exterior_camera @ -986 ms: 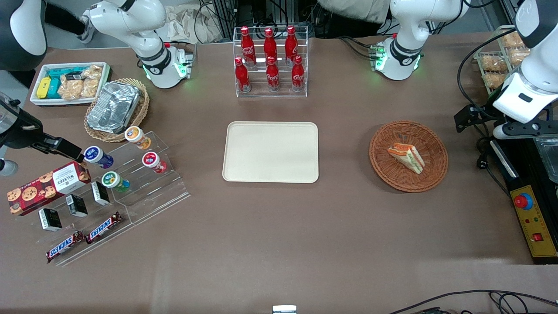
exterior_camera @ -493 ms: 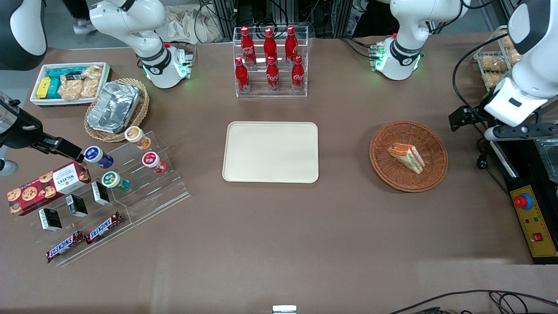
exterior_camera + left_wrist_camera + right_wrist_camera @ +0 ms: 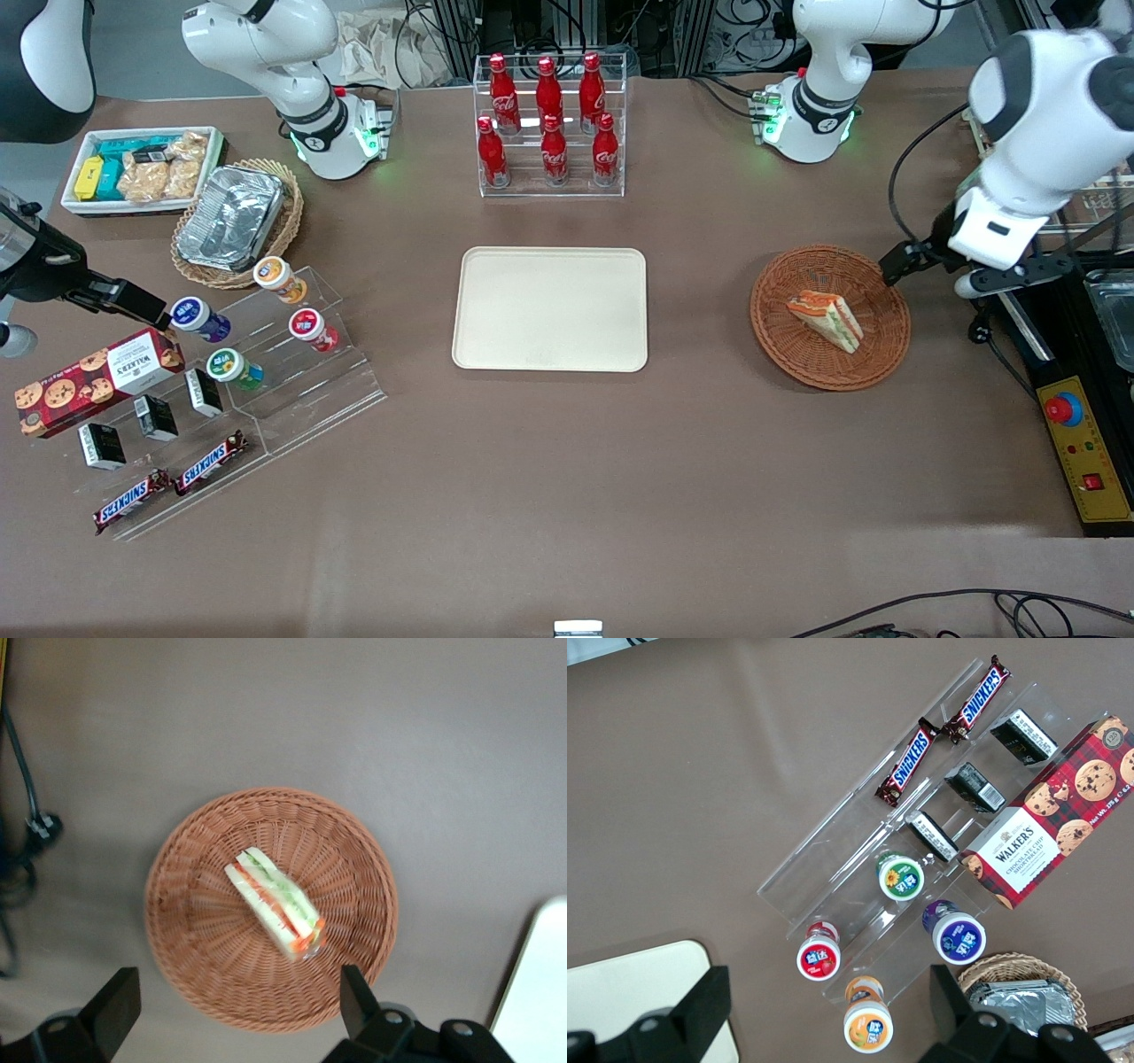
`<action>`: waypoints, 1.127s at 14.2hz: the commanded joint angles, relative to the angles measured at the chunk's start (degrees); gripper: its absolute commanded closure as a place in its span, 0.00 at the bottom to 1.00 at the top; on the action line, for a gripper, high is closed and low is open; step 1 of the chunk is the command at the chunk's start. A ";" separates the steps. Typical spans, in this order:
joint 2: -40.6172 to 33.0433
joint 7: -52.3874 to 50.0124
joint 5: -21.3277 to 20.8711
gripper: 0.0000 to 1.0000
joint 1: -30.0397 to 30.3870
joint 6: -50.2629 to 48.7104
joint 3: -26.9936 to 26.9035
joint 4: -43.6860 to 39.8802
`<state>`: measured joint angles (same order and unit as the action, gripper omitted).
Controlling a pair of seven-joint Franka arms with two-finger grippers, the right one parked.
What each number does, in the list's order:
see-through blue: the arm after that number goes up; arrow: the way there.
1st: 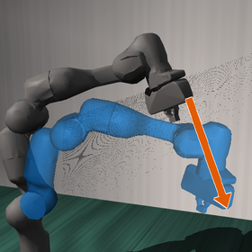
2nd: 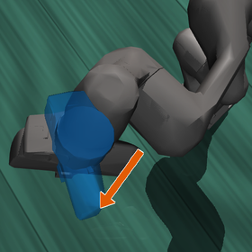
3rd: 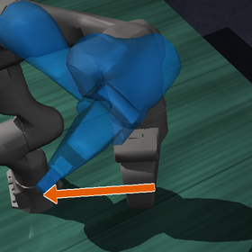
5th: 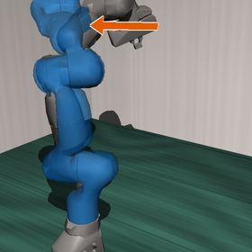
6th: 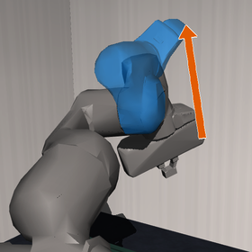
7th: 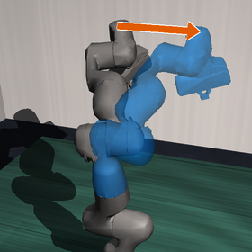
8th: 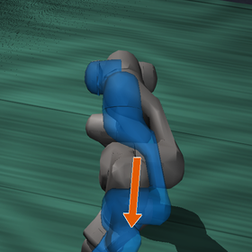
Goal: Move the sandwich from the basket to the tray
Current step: 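Move the left gripper over the wrapped sandwich in the wicker basket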
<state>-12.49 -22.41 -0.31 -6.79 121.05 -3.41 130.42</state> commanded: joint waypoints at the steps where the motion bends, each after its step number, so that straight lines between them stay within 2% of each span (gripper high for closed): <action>1: -0.97 -13.33 -0.83 0.00 -2.07 5.58 1.20 4.31; 4: 3.59 -22.12 -1.18 0.00 -2.26 6.47 1.30 5.36; 7: 6.77 -26.80 -1.98 0.00 -2.52 7.35 1.30 5.19; 11: 13.09 -38.83 -2.24 0.00 -4.18 17.18 1.47 5.89; 16: 14.60 -40.08 -3.29 0.00 -4.02 22.88 1.21 10.88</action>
<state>2.57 -60.69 -1.62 -10.86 140.21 -1.90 138.04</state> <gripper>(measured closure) 0.000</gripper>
